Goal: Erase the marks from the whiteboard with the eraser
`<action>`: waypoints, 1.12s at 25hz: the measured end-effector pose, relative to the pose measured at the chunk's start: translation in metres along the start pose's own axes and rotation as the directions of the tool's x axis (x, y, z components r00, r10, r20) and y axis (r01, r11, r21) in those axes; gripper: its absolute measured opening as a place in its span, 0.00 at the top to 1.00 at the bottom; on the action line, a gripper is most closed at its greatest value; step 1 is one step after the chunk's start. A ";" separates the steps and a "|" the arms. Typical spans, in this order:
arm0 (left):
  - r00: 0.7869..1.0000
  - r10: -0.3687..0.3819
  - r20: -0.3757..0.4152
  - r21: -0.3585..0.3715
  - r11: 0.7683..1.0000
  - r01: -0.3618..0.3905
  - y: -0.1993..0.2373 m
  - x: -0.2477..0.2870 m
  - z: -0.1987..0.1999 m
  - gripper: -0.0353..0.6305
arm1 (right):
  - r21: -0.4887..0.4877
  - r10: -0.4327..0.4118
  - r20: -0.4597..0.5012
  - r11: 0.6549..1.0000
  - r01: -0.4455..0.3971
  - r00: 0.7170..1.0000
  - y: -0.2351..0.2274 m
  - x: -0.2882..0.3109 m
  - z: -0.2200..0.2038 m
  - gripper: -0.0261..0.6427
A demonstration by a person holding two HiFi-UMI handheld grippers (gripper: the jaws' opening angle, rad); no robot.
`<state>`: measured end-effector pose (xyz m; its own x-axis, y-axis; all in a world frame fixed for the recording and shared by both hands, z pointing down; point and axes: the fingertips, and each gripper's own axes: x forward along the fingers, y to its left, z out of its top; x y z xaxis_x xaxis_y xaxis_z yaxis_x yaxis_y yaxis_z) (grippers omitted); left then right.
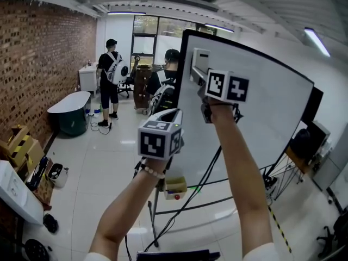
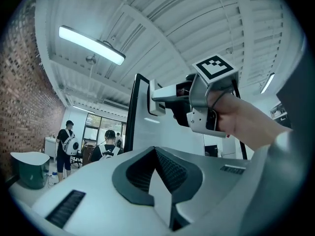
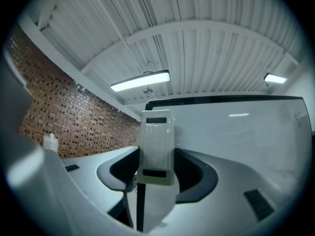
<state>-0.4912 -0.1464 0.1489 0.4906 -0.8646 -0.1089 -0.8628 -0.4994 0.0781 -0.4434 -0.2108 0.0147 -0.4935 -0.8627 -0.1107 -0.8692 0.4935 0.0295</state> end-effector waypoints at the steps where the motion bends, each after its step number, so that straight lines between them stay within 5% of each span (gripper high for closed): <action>1: 1.000 0.000 -0.003 -0.003 1.000 0.000 0.001 0.003 0.003 0.96 | -0.003 -0.003 0.004 1.000 0.003 1.000 -0.001 0.004 0.006 0.59; 17: 1.000 0.004 -0.005 -0.003 1.000 -0.004 0.024 0.008 0.015 0.96 | -0.025 -0.023 0.021 0.999 0.024 1.000 0.013 0.044 0.036 0.59; 28: 0.999 0.031 -0.007 -0.018 0.999 -0.031 -0.026 0.053 0.016 0.96 | -0.031 0.006 0.021 0.999 -0.005 1.000 -0.063 0.026 0.045 0.59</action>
<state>-0.4449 -0.1784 0.1249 0.4645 -0.8800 -0.0990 -0.8753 -0.4732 0.0995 -0.4004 -0.2589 -0.0347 -0.4978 -0.8573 -0.1314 -0.8672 0.4942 0.0612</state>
